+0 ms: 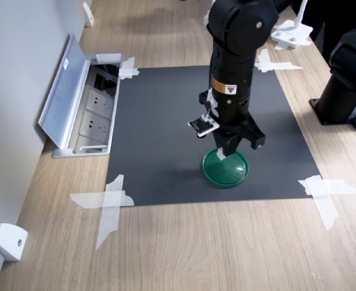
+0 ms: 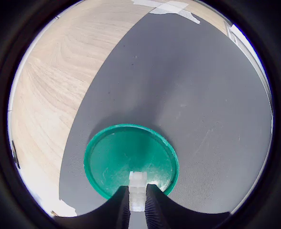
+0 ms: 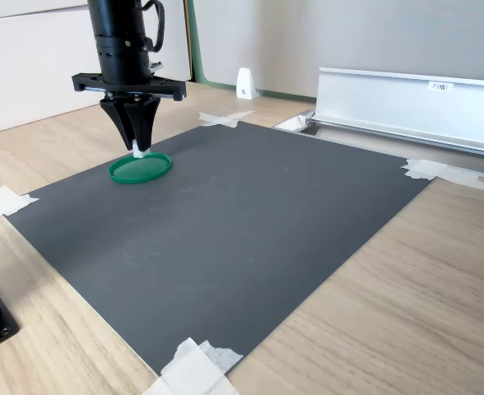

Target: Grasp a white terminal and put it on the green lid.

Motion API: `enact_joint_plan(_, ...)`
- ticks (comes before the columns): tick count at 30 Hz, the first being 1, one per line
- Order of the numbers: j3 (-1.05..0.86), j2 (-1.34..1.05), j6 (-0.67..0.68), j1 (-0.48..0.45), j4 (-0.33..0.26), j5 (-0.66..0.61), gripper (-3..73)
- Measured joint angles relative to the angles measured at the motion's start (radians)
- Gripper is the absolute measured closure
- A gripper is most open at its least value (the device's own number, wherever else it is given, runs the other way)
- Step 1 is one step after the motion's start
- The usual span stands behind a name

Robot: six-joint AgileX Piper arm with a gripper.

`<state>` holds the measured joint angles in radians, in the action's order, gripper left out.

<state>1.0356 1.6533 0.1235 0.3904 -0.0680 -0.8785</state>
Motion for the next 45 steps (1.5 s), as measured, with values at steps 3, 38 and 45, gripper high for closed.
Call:
enact_joint_plan(3, 0.000, 0.000, 0.010, 0.000, 0.001, -0.001, 60.5)
enact_joint_plan(38, -0.001, -0.126, 0.086, -0.176, -0.031, 0.081, 37.2)
enact_joint_plan(45, -0.003, -0.227, 0.086, -0.309, 0.023, 0.201, 67.9)
